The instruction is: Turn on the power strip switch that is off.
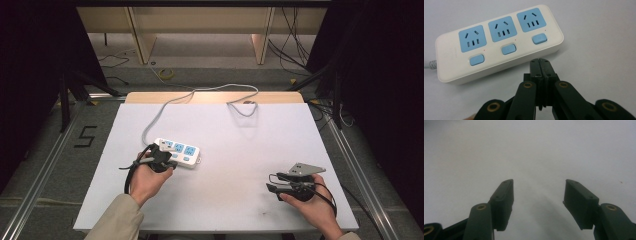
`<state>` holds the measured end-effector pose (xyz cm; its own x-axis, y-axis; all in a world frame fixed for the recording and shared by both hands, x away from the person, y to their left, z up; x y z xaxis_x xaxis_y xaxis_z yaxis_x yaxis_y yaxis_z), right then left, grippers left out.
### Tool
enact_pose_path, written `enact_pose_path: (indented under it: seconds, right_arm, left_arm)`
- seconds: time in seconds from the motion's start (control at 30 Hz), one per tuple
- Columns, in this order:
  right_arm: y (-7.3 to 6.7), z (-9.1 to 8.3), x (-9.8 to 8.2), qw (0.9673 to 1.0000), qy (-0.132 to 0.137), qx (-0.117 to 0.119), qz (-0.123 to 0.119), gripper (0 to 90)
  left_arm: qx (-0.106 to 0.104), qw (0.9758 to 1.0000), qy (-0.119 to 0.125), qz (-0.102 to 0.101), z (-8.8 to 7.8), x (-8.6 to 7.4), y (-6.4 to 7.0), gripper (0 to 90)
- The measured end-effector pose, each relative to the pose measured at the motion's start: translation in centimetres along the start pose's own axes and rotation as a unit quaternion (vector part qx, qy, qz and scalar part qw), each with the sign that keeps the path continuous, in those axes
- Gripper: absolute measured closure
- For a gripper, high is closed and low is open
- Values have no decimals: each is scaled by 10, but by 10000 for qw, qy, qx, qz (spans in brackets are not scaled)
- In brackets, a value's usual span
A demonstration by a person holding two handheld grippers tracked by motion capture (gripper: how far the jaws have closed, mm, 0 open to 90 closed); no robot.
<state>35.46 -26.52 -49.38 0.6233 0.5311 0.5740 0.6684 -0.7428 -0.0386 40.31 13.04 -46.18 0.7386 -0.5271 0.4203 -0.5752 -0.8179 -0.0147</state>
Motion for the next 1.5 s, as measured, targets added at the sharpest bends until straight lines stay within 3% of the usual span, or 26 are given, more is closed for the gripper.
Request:
enact_pose_path:
  seconds: [1.5]
  right_arm:
    - [1, 0, 0, 10000, -32, -19, -9, 419]
  left_arm:
    - [13, 9992, -397, 94, 12, 43, -5, 897]
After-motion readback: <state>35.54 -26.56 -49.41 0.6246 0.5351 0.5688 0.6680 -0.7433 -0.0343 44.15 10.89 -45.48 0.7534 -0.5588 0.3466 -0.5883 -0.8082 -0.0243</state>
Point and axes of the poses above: each handheld gripper's, and its own axes: z roughly forward along the jaws, x roughly out of its top, y roughly to its right, the point moved 3 cm from there along z, roughly forward along the jaws, and after that the axes turned 13 degrees about -y, right-handed, at the moved point
